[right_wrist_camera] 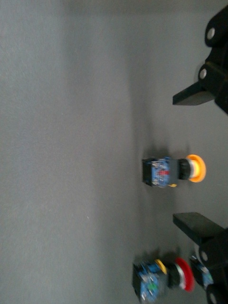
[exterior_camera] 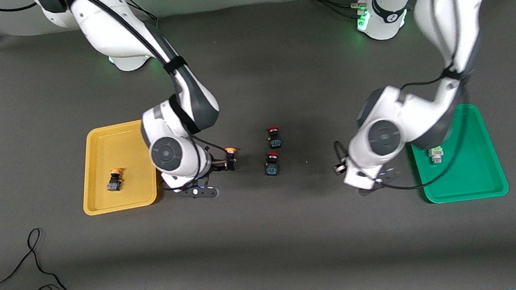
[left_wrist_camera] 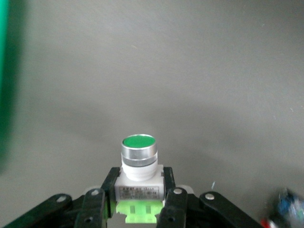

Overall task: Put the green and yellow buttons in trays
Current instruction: 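Place the green button in the green tray while the right gripper grasps orange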

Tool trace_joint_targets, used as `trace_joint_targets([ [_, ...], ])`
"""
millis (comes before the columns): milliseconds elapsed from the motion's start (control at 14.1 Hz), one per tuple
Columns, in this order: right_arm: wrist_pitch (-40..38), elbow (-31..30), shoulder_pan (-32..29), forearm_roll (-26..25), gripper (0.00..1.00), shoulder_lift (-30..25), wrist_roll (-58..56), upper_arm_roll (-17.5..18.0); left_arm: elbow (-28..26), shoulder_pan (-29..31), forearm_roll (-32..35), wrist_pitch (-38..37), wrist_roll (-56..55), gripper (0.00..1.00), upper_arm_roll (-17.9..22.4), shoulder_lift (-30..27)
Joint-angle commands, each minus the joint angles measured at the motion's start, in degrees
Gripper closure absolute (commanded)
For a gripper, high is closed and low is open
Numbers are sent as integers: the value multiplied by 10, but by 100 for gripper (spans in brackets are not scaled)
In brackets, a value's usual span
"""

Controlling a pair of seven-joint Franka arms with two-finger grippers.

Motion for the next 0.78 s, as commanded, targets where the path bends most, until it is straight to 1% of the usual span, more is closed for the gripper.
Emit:
trace_joint_targets([
  [0,53,-26,23,19,0,18,10,-9,4,83,-47,-97,163,97,-7,-64],
  [142,73,-26,34,48,0,35,10,-9,2,153,-42,-135,292,97,-3,-75],
  [212,86,-26,38,50,0,44,10,-9,2,193,-39,-139,356,97,-1,-76],
  [354,92,-26,51,57,0,57,10,-9,-2,271,-3,-131,473,97,1,-73],
  [425,94,-30,53,58,3,58,10,-9,-2,298,7,-120,511,97,1,-65],
  [495,99,-34,53,58,19,58,9,-9,-7,311,18,-95,528,97,1,-54],
  [566,103,-37,53,58,44,58,9,-9,-29,321,34,-58,530,97,1,-43],
  [637,105,-37,53,58,66,58,8,-9,-58,324,49,-10,528,97,2,-36],
  [708,104,-37,53,58,92,57,9,-9,-92,327,58,42,520,97,10,-29],
])
